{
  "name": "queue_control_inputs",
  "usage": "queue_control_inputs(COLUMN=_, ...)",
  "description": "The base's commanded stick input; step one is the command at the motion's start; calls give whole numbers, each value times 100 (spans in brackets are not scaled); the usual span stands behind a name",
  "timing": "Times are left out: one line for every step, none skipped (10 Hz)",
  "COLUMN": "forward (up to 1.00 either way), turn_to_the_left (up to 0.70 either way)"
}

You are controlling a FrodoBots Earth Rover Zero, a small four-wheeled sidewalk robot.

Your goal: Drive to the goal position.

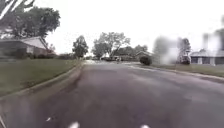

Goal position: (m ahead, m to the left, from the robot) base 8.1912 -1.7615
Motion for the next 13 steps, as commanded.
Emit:
queue_control_inputs(forward=50, turn_to_the_left=0)
queue_control_inputs(forward=50, turn_to_the_left=0)
queue_control_inputs(forward=50, turn_to_the_left=0)
queue_control_inputs(forward=50, turn_to_the_left=0)
queue_control_inputs(forward=50, turn_to_the_left=0)
queue_control_inputs(forward=50, turn_to_the_left=0)
queue_control_inputs(forward=50, turn_to_the_left=0)
queue_control_inputs(forward=50, turn_to_the_left=0)
queue_control_inputs(forward=50, turn_to_the_left=0)
queue_control_inputs(forward=50, turn_to_the_left=0)
queue_control_inputs(forward=50, turn_to_the_left=0)
queue_control_inputs(forward=50, turn_to_the_left=0)
queue_control_inputs(forward=50, turn_to_the_left=0)
